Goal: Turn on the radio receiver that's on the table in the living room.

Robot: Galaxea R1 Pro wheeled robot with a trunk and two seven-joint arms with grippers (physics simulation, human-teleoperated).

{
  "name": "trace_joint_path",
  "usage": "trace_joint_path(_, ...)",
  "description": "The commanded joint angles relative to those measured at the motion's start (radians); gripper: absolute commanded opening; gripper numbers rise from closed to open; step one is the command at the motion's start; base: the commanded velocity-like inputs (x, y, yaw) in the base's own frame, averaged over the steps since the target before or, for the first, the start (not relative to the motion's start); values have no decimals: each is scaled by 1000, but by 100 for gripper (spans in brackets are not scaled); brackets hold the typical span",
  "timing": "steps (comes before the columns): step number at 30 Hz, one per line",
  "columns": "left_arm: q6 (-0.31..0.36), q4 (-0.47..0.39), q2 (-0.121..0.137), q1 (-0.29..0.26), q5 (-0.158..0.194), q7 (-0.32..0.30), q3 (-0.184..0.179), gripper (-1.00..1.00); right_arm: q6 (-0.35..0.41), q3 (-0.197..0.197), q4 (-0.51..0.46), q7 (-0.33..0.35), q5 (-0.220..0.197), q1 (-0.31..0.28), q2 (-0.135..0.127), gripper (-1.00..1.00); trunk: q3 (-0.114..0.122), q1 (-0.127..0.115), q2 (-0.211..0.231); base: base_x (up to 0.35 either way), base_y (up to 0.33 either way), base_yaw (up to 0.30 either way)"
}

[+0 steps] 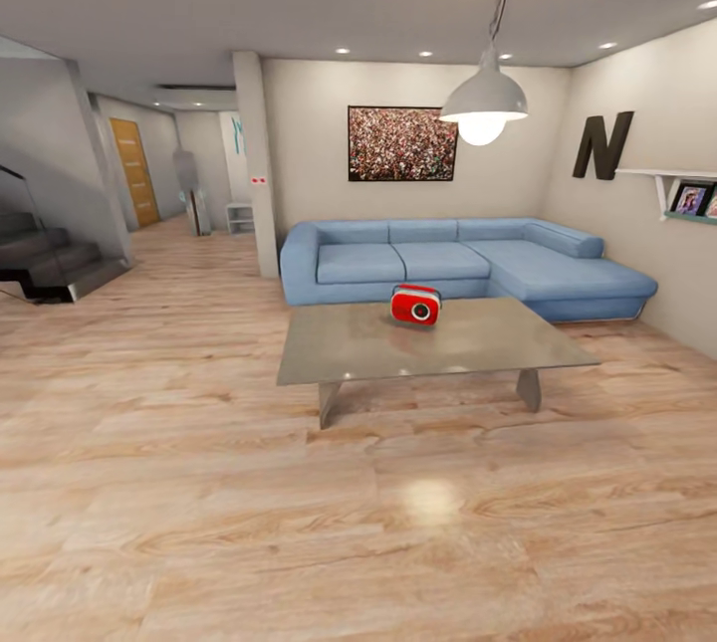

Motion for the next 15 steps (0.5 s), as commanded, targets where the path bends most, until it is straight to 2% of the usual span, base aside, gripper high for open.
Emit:
trace_joint_path(1, 0, 0, 0, 0, 0, 0, 0, 100, 0, 0, 0, 0, 0, 0, 0, 100, 0, 0, 0, 311, 0, 0)
trace_joint_path(15, 0, 0, 0, 0, 0, 3, 1, 100, 0, 0, 0, 0, 0, 0, 0, 100, 0, 0, 0, 312, 0, 0)
